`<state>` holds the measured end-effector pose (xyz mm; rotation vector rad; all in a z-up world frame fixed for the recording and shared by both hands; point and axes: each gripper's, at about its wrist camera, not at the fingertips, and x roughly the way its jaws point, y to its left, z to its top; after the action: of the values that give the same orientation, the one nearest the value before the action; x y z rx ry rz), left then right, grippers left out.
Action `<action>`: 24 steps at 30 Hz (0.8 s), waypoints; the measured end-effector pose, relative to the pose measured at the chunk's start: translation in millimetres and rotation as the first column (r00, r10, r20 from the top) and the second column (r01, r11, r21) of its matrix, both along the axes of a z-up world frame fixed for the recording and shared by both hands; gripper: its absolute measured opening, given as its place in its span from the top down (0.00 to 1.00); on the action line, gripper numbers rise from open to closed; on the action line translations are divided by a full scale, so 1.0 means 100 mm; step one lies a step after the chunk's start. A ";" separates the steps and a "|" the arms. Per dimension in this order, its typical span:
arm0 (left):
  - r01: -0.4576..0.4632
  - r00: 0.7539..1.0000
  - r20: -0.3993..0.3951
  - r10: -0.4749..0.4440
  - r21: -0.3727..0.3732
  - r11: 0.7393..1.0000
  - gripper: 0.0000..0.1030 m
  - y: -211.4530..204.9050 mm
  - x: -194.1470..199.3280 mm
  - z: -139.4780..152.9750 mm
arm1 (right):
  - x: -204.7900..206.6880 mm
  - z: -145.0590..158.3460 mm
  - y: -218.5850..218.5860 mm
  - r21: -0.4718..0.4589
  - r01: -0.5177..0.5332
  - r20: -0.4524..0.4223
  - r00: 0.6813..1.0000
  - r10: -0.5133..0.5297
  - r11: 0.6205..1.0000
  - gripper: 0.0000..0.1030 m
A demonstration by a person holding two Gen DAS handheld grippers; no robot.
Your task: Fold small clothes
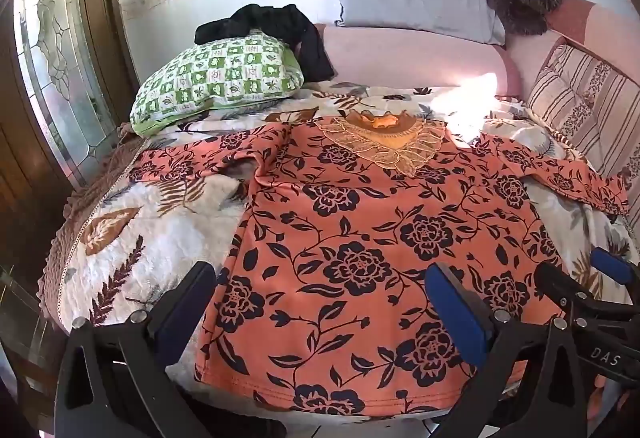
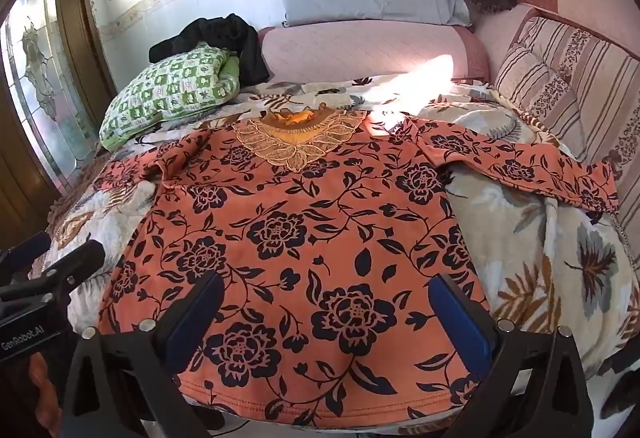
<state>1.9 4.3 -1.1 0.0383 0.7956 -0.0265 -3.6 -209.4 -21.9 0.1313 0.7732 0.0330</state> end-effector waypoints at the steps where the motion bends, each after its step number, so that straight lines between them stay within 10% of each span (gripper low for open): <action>1: -0.001 1.000 -0.020 0.001 -0.020 1.000 0.00 0.03 0.02 -0.01 | 0.00 0.01 0.00 0.008 -0.001 0.001 1.000 0.001 1.000 0.00; 24: 0.014 0.999 -0.044 -0.015 -0.016 1.000 0.00 0.03 0.04 -0.11 | -0.02 0.04 0.06 -0.013 0.000 0.027 1.000 0.000 1.000 0.00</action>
<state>5.5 7.2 -11.9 0.0291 0.8394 -0.0476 -5.9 -202.9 -17.5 0.1186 0.7467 0.0296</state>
